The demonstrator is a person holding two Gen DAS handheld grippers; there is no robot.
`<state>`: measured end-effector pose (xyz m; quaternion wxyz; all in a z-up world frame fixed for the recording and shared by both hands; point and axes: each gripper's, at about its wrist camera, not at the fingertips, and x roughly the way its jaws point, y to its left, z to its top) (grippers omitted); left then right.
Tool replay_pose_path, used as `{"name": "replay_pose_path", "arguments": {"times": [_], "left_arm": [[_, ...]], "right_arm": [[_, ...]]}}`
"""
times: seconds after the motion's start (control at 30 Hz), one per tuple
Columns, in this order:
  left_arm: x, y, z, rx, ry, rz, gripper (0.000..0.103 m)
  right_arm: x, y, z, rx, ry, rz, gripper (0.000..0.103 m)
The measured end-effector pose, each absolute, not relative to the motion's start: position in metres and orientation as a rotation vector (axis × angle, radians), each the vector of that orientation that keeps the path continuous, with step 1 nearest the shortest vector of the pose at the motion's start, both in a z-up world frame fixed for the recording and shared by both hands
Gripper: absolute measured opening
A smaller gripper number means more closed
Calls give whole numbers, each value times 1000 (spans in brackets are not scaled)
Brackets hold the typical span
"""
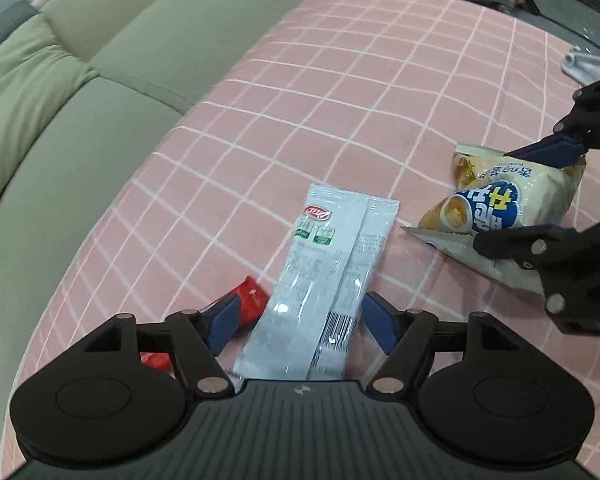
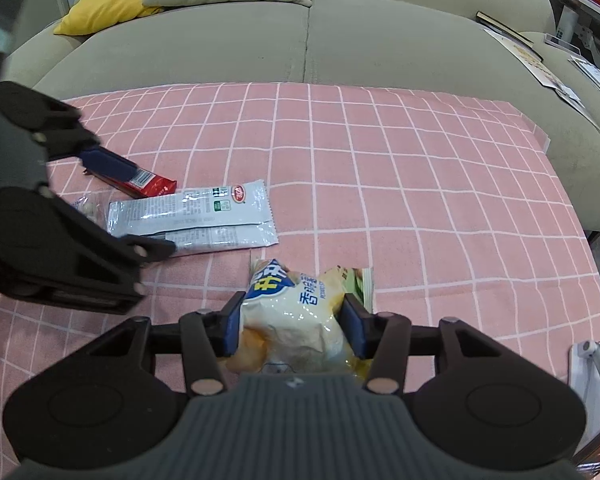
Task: Organize snacks
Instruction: 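Grasp the blue-print chip bag with the right tool while the left tool grasps the white sausage pack, then carry the chip bag and white pack over the box and release both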
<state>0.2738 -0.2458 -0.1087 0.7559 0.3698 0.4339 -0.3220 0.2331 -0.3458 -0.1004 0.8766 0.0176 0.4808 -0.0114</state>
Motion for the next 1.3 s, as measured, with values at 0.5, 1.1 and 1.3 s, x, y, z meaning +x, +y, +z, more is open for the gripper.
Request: {"name": "replay_pose_path", "arguments": {"times": [0.5,1.1,1.3], "left_arm": [[291,-245,-117,607,1100,-708,63],[239,-209,-107,365,1292,-383,58],[195,-178,-92,253,1293,-320,58]], "right_arm": [[229,-347,-101,23,1003,-10,52],[213,-336,-94,21,1030,17,46],[181,-318,-87,36,1022,32,45]]}}
